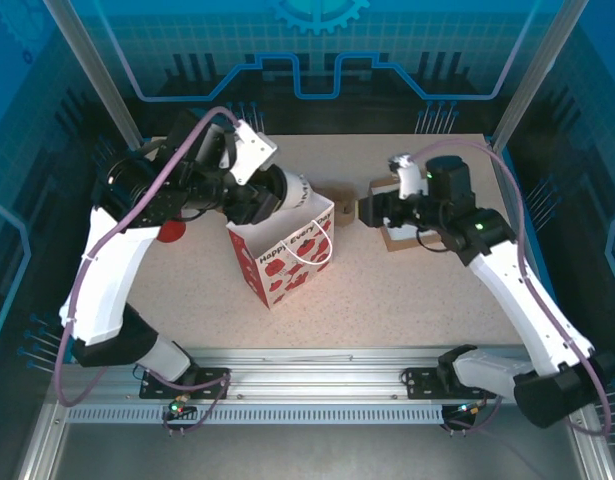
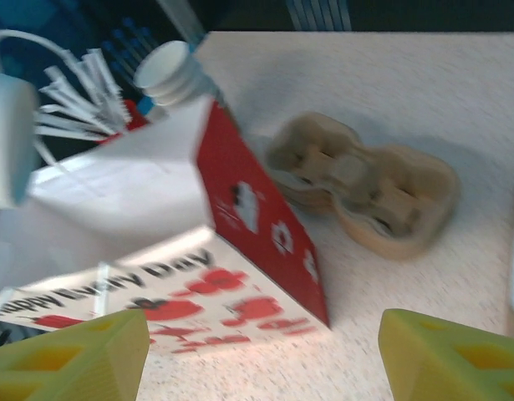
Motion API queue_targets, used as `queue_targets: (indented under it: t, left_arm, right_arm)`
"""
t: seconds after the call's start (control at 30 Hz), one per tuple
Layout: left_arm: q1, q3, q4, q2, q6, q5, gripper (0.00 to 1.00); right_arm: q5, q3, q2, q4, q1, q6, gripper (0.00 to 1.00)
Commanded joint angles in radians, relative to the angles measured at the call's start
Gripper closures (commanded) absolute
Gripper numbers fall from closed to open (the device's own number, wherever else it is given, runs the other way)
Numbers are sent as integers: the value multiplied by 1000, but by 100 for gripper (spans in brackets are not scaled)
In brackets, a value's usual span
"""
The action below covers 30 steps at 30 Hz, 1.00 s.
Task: Pack the takeout coffee
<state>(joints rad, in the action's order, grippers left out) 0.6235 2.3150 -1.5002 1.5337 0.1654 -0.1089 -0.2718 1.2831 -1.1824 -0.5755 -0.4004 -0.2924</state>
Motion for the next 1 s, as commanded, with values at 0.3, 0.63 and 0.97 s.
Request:
queue_targets:
  t: [0.3,0.63,0.97]
  left_arm:
    - [-81,-112,-98,10,-7,-4,53]
    - [-81,-154,-115,81,14,-5,54]
    - [-75,-168,-140,151,31,4,54]
  right_arm:
    - [103,325,-366,-96,-174,106,33]
    - [177,359,-446,-113,-212,126,57]
    - [199,355,-462,-100,-211,122,72]
